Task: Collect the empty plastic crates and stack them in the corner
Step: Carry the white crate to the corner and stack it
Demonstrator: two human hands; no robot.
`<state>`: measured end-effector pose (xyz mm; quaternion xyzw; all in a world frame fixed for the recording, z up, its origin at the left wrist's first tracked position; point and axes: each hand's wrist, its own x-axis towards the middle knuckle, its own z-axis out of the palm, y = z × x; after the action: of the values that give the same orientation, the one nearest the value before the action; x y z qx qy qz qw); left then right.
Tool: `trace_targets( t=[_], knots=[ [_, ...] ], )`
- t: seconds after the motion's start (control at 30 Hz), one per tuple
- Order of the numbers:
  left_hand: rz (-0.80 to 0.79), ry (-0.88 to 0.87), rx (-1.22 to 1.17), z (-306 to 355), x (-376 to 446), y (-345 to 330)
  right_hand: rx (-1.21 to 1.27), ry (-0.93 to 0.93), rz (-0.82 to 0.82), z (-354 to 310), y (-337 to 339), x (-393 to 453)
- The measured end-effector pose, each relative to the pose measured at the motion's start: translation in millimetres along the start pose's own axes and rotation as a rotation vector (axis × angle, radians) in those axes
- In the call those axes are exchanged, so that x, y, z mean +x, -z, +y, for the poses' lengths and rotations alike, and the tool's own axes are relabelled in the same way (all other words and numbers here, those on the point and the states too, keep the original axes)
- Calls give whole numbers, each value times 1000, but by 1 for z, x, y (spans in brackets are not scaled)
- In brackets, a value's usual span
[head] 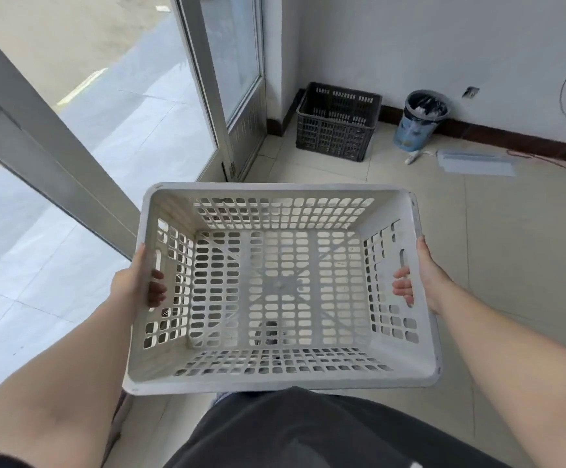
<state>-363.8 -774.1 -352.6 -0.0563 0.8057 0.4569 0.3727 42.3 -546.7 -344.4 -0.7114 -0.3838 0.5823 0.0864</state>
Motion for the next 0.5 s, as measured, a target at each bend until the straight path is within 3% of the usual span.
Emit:
trace_targets(
  t=[0.5],
  knots=[
    [-148, -57, 99, 198, 131, -126, 178, -61, 137, -145, -16, 98]
  ],
)
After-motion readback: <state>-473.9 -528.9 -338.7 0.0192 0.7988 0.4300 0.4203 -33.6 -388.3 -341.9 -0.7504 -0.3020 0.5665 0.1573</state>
